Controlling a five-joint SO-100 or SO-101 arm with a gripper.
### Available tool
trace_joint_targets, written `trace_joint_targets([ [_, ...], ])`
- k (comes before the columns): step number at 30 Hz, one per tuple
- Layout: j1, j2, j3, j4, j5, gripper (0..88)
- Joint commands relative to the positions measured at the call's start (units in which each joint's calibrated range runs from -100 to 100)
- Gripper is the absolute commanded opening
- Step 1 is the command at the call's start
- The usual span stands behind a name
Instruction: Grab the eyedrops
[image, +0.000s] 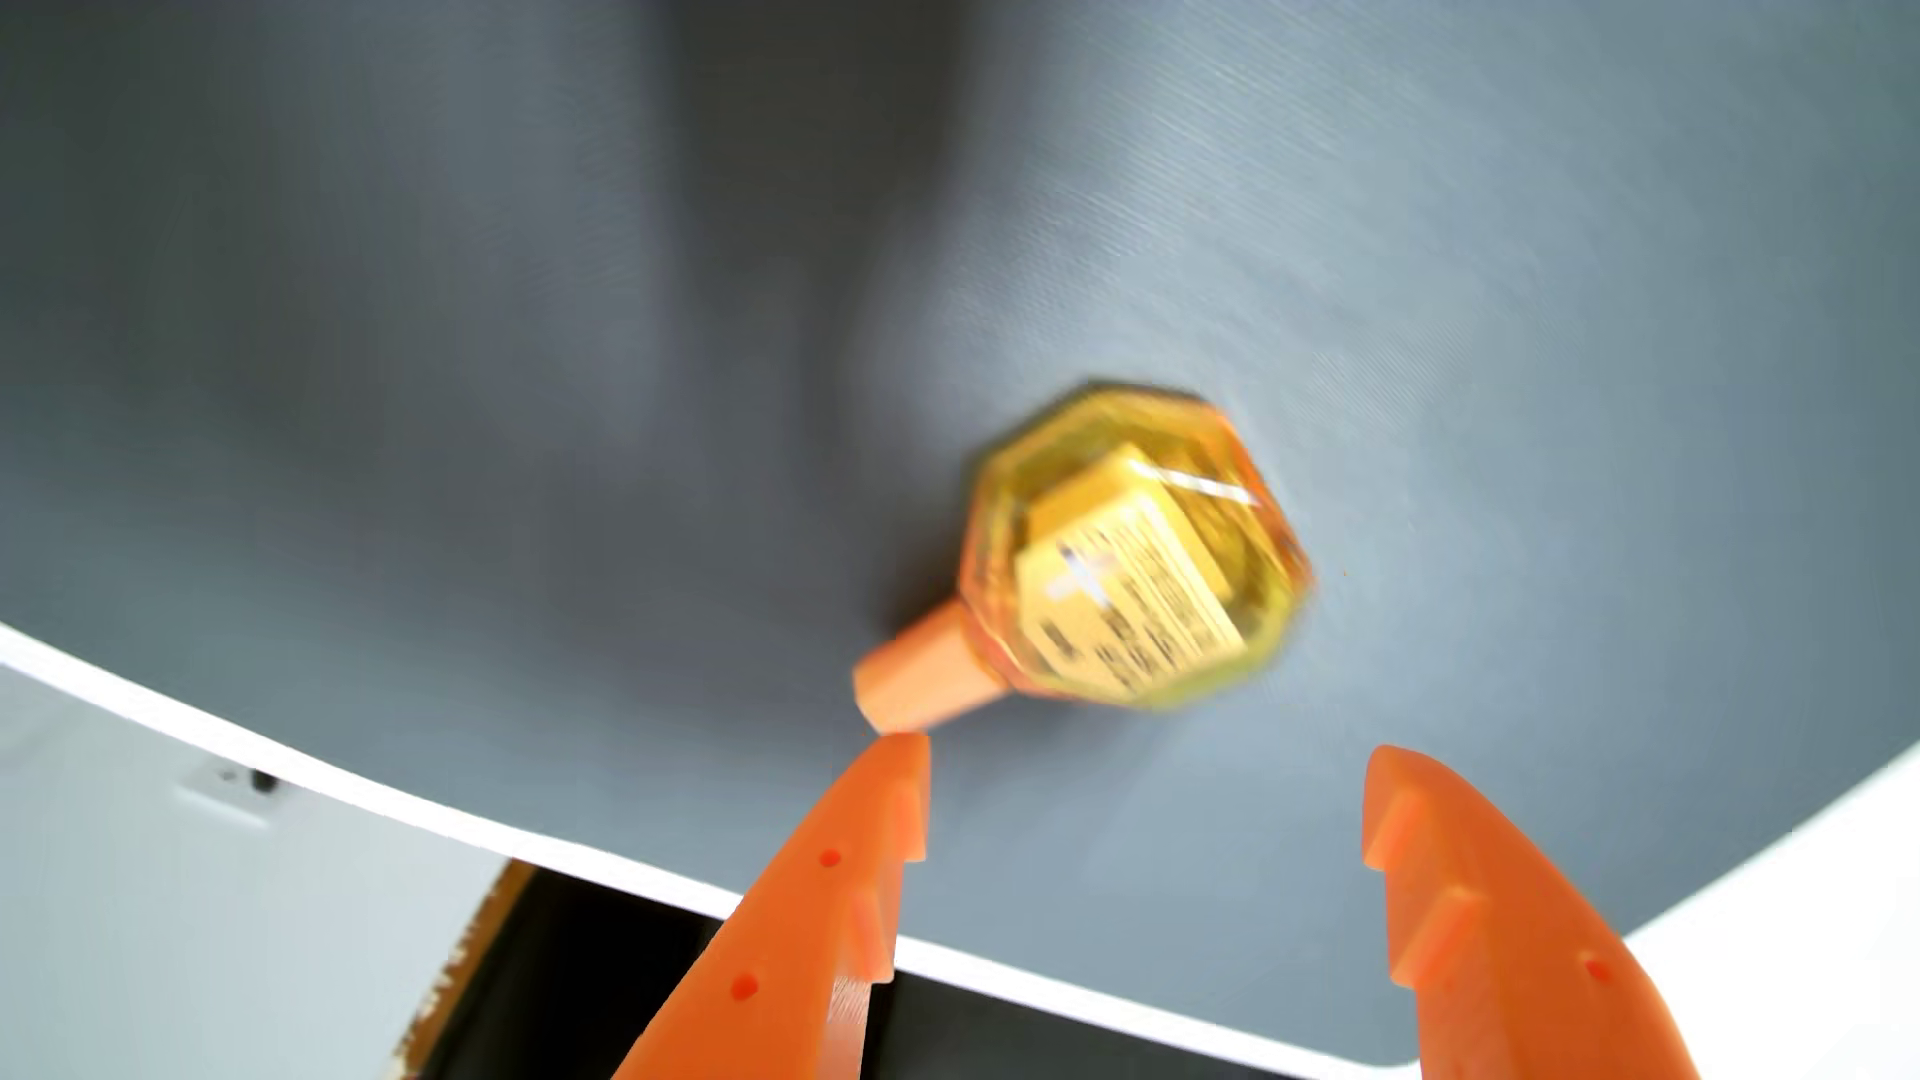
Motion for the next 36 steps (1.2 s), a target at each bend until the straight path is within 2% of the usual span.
trace_joint_targets([
  [1,0.0,-1.4,-4.0,0.6,-3.5,23.9],
  [8,-0.8,-1.2,-3.2,0.7,-8.9,25.1],
  [11,-1.8,-1.1,-3.2,0.3,-9.3,27.9],
  [23,-1.3,-1.8,9.4,-4.9,-10.8,27.9],
  [36,-2.3,-1.3,9.7,-6.7,-11.0,26.1],
])
